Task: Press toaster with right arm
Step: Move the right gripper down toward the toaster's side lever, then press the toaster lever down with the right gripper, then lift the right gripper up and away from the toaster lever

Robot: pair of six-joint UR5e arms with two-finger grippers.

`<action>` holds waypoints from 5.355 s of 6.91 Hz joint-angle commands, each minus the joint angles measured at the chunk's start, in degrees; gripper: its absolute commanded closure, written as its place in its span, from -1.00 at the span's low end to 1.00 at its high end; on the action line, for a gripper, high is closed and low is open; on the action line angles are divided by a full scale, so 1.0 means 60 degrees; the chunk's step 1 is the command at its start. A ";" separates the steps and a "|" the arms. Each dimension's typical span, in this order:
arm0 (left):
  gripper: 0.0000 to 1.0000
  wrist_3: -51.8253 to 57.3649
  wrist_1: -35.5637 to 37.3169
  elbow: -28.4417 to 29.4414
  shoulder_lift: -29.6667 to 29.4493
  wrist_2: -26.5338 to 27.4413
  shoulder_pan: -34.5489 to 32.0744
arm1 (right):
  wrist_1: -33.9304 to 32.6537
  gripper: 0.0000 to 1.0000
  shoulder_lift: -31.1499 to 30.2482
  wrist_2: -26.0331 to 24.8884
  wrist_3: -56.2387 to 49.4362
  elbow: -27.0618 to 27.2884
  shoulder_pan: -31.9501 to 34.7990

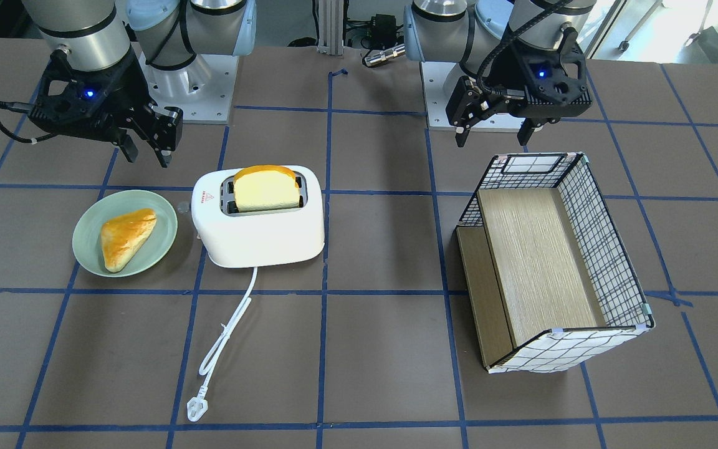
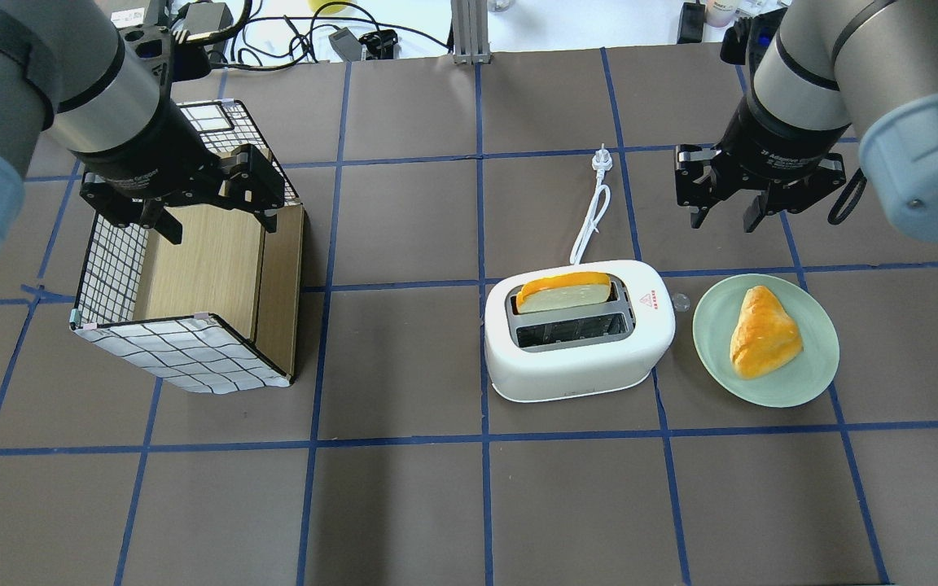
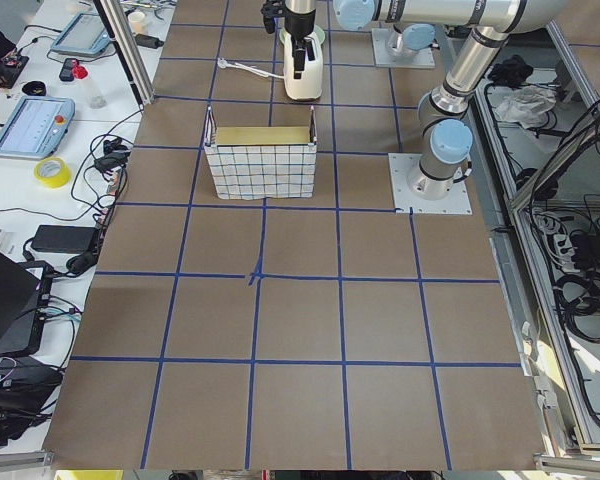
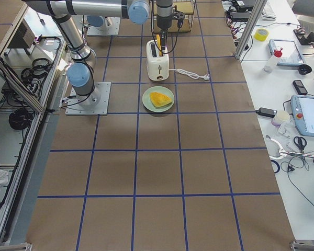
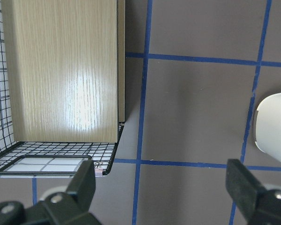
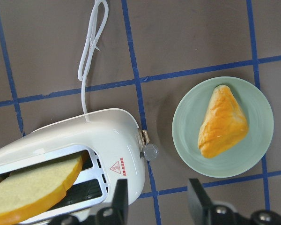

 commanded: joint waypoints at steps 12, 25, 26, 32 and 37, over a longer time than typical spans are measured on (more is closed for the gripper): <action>-1.00 0.0000 0.0000 0.0000 0.0000 0.0000 0.0000 | -0.1419 1.00 0.0098 0.5162 -0.5475 0.3513 -0.3838; -1.00 0.0000 0.0000 0.0000 0.0000 -0.0015 0.0000 | -0.2490 1.00 0.1504 0.5910 -0.6076 0.4013 -0.3823; -1.00 0.0000 0.0000 0.0000 0.0000 -0.0015 0.0000 | -0.2680 1.00 0.1548 0.5924 -0.6076 0.4130 -0.3837; -1.00 0.0000 0.0000 0.0000 0.0000 -0.0015 0.0000 | -0.3019 1.00 0.1740 0.5517 -0.5175 0.4000 -0.3823; -1.00 0.0000 0.0000 0.0000 0.0000 0.0000 0.0000 | -0.1929 0.94 0.1183 0.3966 -0.4069 0.2921 -0.3735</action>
